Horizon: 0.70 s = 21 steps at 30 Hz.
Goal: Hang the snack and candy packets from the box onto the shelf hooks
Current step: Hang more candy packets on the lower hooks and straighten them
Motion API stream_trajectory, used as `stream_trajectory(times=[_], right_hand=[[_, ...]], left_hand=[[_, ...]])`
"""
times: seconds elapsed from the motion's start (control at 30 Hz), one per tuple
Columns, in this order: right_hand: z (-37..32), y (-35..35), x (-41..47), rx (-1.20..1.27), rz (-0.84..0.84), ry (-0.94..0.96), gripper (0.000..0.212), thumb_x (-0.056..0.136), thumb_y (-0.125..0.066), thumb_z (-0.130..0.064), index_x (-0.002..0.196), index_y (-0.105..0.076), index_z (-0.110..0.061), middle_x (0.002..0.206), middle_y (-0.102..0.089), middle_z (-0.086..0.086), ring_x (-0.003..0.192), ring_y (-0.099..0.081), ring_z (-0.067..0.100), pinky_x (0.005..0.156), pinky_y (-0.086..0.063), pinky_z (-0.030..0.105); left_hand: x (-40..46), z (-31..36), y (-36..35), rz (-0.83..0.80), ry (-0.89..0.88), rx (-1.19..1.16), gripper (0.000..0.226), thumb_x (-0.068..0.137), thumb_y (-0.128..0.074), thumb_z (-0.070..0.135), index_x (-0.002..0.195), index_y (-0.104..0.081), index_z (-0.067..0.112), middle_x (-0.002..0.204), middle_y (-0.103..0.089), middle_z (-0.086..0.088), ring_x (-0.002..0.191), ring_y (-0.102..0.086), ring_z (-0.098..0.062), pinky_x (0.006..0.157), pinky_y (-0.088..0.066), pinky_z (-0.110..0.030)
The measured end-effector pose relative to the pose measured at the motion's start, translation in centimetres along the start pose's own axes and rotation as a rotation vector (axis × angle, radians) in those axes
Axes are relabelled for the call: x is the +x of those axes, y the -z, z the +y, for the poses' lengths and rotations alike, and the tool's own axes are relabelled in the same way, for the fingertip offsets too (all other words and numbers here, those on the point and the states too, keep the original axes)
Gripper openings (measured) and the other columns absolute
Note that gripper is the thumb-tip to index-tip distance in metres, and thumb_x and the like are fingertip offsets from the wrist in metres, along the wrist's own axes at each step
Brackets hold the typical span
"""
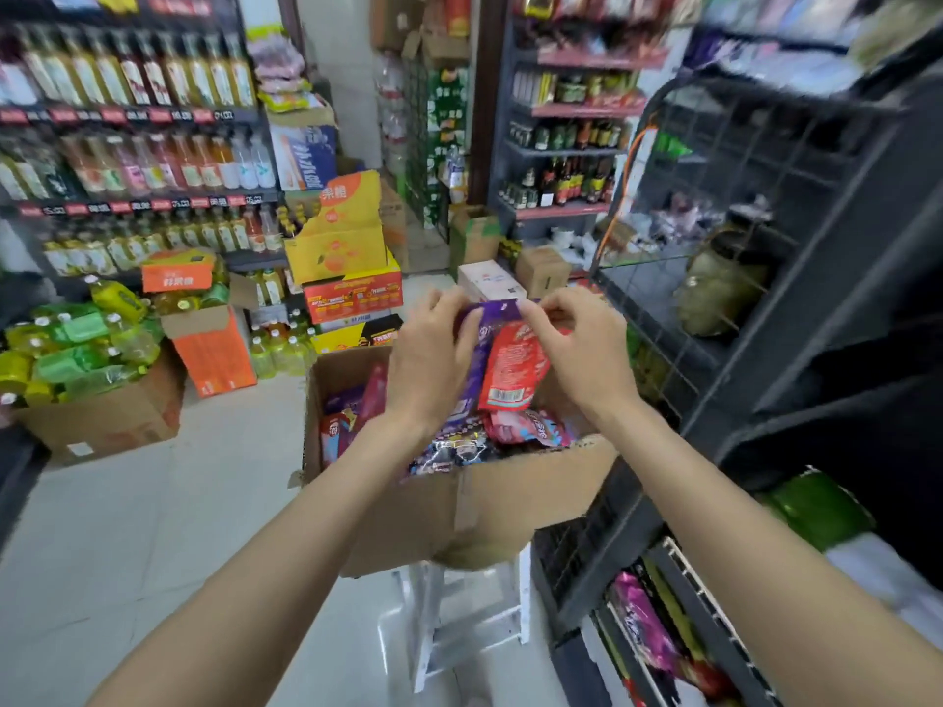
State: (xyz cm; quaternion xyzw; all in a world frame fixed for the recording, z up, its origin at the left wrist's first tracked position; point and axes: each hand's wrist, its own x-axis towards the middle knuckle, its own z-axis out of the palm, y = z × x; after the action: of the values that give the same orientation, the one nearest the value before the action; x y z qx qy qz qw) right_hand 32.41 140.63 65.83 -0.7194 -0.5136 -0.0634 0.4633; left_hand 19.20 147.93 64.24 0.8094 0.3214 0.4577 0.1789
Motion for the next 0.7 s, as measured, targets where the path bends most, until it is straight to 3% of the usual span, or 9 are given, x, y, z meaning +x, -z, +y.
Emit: stream_trajectory(times=[0.1,0.2,0.3,0.37,0.47,0.53,0.6,0.7], right_hand=[[-4.0,5.4,-3.3,-0.005,0.066,-0.063,0.028,0.086,-0.066,-0.03,0.076,-0.063,-0.004,0.078,-0.061,0.005,0.075,-0.054,0.015,0.072,-0.039,0.025],[-5.9,10.6,-7.3,-0.147,-0.058,-0.161,0.008,0.081,-0.064,-0.005,0.084,-0.07,-0.003,0.073,-0.055,-0.004,0.078,-0.05,0.009,0.064,-0.031,0.012],[-5.3,15.3,-12.8,-0.264,-0.129,-0.247,0.027,0.076,-0.055,0.006,0.098,-0.069,-0.003,0.083,-0.06,0.007,0.091,-0.051,0.017,0.063,-0.03,0.012],[-4.5,18.3,-16.8,-0.289,-0.105,-0.316,0.039,0.078,-0.052,0.005,0.114,-0.058,-0.007,0.099,-0.053,0.013,0.1,-0.05,0.026,0.069,-0.031,0.018],[-3.4,23.4,-22.8,-0.353,-0.074,-0.432,0.047,0.081,-0.059,0.0,0.127,-0.054,-0.006,0.11,-0.058,0.018,0.106,-0.055,0.031,0.081,-0.037,0.028],[-2.6,27.3,-27.0,-0.384,-0.048,-0.54,0.037,0.08,-0.063,-0.002,0.117,-0.063,-0.003,0.11,-0.064,0.017,0.105,-0.06,0.03,0.087,-0.041,0.031],[-1.7,31.3,-31.4,-0.344,0.019,-0.642,0.019,0.08,-0.063,0.0,0.098,-0.071,0.0,0.1,-0.07,0.015,0.096,-0.065,0.027,0.079,-0.046,0.032],[-0.2,37.1,-37.6,-0.315,0.111,-0.699,0.014,0.081,-0.062,0.002,0.088,-0.074,-0.002,0.086,-0.069,0.006,0.083,-0.064,0.016,0.065,-0.041,0.018]], left_hand=[[-2.4,5.7,2.4,-0.004,-0.126,-0.081,0.017,0.097,-0.049,0.022,0.091,-0.056,0.007,0.09,-0.047,-0.004,0.077,-0.048,-0.02,0.066,-0.037,-0.031],[-5.4,10.1,3.1,-0.1,-0.18,-0.12,0.02,0.097,-0.044,0.023,0.095,-0.055,0.006,0.091,-0.047,-0.006,0.082,-0.049,-0.025,0.071,-0.039,-0.035],[-9.3,14.1,2.1,-0.23,-0.22,-0.086,0.025,0.096,-0.044,0.023,0.1,-0.056,0.002,0.1,-0.052,-0.017,0.091,-0.051,-0.036,0.078,-0.039,-0.044],[-12.7,16.9,1.3,-0.304,-0.246,-0.098,0.02,0.096,-0.047,0.018,0.095,-0.055,0.0,0.097,-0.05,-0.02,0.086,-0.052,-0.039,0.074,-0.039,-0.047],[-17.7,21.4,0.0,-0.364,-0.322,-0.076,0.024,0.095,-0.044,0.024,0.089,-0.054,0.003,0.09,-0.051,-0.017,0.08,-0.053,-0.039,0.072,-0.041,-0.046],[-21.0,24.7,-0.7,-0.389,-0.372,-0.087,0.02,0.094,-0.051,0.019,0.086,-0.057,0.002,0.086,-0.053,-0.017,0.079,-0.054,-0.039,0.071,-0.039,-0.042],[-24.2,28.2,-1.6,-0.406,-0.416,-0.125,0.017,0.091,-0.058,0.013,0.078,-0.056,0.001,0.078,-0.053,-0.016,0.072,-0.056,-0.039,0.065,-0.042,-0.043],[-29.4,34.2,-2.5,-0.474,-0.427,-0.173,0.017,0.093,-0.054,0.016,0.08,-0.052,0.005,0.076,-0.057,-0.017,0.075,-0.058,-0.038,0.066,-0.044,-0.044]])
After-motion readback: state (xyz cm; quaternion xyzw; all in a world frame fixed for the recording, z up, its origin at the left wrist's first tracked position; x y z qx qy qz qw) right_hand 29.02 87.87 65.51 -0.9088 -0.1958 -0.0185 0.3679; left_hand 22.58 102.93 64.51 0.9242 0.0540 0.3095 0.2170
